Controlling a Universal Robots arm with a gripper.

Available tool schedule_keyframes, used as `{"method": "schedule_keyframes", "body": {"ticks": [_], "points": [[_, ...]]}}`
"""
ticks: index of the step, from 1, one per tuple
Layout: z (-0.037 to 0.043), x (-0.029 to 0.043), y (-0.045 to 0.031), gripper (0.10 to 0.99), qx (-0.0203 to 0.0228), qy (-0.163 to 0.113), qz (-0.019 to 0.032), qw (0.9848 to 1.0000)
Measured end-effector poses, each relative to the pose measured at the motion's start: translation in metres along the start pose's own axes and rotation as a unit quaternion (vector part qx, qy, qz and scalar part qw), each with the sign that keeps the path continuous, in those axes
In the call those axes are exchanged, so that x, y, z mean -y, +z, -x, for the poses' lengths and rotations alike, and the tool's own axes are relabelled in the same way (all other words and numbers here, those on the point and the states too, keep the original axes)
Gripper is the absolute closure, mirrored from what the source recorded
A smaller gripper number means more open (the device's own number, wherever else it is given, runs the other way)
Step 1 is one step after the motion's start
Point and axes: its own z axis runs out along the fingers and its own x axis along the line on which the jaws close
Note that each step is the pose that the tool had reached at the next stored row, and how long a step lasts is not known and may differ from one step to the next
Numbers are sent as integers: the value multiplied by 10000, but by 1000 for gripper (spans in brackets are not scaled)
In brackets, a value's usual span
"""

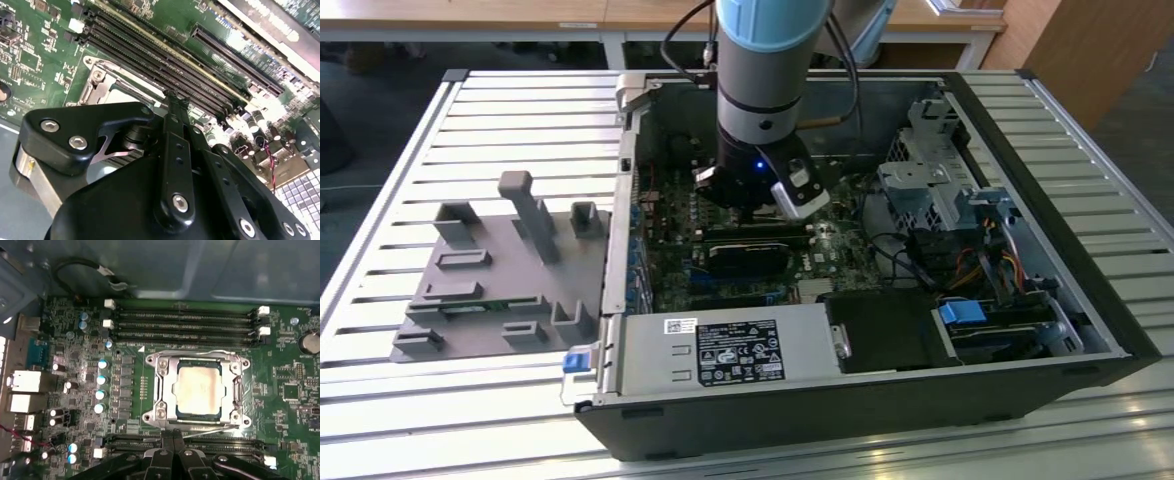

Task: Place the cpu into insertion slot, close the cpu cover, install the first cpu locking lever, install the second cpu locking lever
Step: 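Install the second cpu locking lever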

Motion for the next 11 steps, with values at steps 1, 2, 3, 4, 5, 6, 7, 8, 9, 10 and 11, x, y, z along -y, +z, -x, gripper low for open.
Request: {"method": "schedule_keyframes", "body": {"ticks": [1,2,3,4,5,6,7,8,9,10,11], "points": [[-1,12,-1,969,2,0,55,10000],[-2,26,-3,969,2,0,102,9999],[-5,41,-5,969,3,0,134,9999],[-9,57,-7,969,4,0,155,9999],[-15,71,-10,969,4,0,172,9999],[-22,83,-12,969,4,0,190,9998],[-32,91,-13,969,5,1,209,9998],[-42,97,-13,969,5,1,228,9997],[-51,100,-12,969,5,1,246,9997],[-60,103,-8,969,6,1,263,9997],[-69,104,0,969,6,1,276,9996]]}}
